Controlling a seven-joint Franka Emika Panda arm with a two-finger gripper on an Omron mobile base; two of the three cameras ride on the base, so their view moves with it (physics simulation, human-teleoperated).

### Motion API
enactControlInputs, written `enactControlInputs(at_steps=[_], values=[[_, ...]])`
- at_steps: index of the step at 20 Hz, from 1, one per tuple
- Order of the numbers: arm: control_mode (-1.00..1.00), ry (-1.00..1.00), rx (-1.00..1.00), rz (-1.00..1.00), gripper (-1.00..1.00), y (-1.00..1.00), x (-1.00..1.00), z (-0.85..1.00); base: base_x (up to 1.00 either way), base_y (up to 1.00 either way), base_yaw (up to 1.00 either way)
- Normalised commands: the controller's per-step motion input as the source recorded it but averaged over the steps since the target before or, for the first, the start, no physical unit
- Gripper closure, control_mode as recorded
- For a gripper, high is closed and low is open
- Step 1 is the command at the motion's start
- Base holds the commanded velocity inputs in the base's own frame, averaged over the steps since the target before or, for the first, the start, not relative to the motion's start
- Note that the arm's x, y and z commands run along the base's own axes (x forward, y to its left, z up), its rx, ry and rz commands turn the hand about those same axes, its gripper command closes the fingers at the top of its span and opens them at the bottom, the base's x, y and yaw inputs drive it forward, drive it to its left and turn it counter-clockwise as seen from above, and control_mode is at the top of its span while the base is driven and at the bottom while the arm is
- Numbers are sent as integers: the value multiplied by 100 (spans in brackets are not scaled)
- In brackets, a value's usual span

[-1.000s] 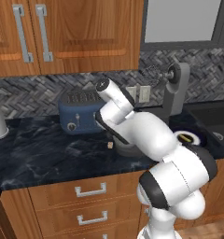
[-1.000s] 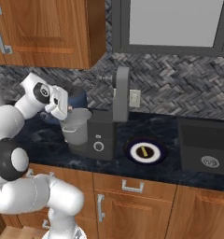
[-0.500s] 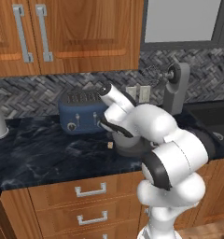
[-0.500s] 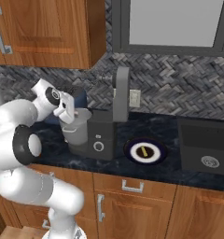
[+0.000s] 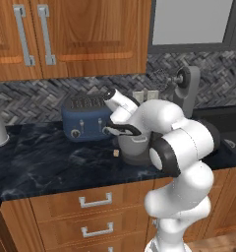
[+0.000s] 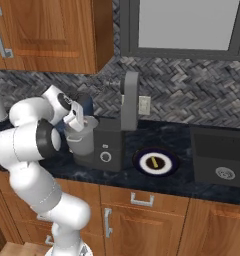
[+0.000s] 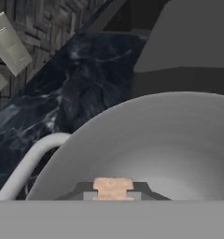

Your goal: Add butter and sugar cubes to the stand mixer bowl and then turn on the stand mixer to begin making frosting.

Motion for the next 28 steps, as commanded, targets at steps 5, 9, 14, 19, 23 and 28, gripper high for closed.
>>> enactControlInputs(at_steps=[5,9,14,19,23,28], values=[[-100,4,0,3,100,5,21,-29,0,0,0],[-100,2,0,2,100,5,21,-31,0,0,0],[-100,0,0,1,-100,0,-3,-33,0,0,0],[-100,0,0,0,-100,0,-25,-18,0,0,0],[-100,-2,0,0,-100,0,-40,4,0,0,0],[-100,-5,0,0,-100,16,-33,27,0,0,0]])
